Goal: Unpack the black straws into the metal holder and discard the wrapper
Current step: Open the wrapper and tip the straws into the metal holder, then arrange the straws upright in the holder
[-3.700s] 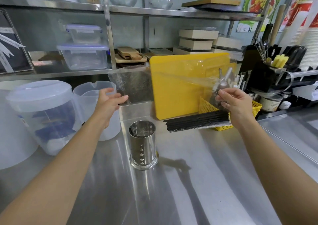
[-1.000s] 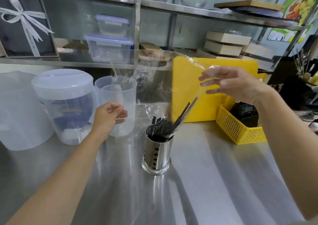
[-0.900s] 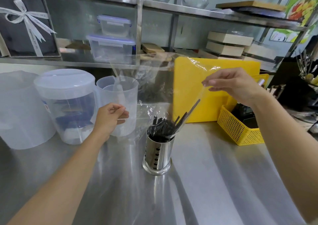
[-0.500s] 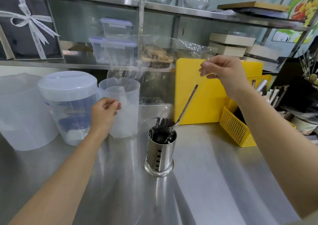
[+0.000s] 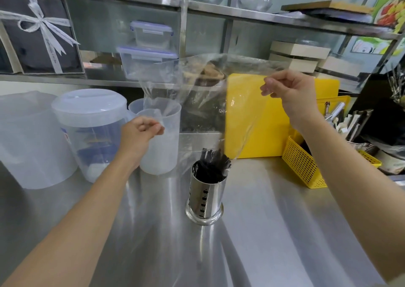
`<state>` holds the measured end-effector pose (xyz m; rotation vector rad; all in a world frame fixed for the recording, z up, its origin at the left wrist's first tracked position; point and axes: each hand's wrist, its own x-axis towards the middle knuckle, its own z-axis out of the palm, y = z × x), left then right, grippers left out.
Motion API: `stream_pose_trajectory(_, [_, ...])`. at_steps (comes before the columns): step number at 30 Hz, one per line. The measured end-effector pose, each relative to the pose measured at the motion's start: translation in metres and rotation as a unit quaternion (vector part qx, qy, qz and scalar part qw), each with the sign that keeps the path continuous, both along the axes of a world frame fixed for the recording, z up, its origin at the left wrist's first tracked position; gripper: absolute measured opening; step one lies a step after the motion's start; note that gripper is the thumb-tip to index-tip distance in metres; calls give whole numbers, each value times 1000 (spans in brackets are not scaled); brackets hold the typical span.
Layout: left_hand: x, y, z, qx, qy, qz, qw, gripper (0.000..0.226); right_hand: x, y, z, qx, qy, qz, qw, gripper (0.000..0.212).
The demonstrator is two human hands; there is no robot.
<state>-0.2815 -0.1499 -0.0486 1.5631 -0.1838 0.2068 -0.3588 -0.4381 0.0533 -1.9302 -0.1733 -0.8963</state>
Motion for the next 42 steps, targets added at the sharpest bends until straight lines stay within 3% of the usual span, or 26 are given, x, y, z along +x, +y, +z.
stream_pose_trajectory(5, [-7, -7, 20, -35, -40, 21, 998, 17, -6, -3, 9, 52, -45, -12, 998, 9])
stream_pose_trajectory(7, [-8, -9, 27, -47, -63, 24, 997, 15, -7, -4, 11, 69, -30, 5, 997, 2])
stream_pose_trajectory(13, [-10, -9, 47, -159, -72, 21, 985, 16, -8, -10, 4, 93, 51, 73, 992, 23])
stream_pose_trajectory(19, [-21, -1, 61, -211, -57, 2, 976, 17, -16, 1, -4, 52, 67, 74, 994, 9])
stream_pose_trajectory(26, [-38, 3, 64, -120, -55, -4, 991, 14, -33, 7, -1, 118, 30, 83, 989, 9])
stream_pose_trajectory(32, [-53, 5, 43, -83, -1, -19, 996, 10, -54, -6, -24, 171, 80, 54, 981, 11])
stream_pose_trajectory(36, [-66, -8, 22, -74, 37, -40, 996, 20, -74, -18, -48, 161, 120, 3, 980, 12])
stream_pose_trajectory(42, [-81, -38, -26, -26, 94, -106, 990, 12, -109, -54, -92, 181, 182, -75, 964, 12])
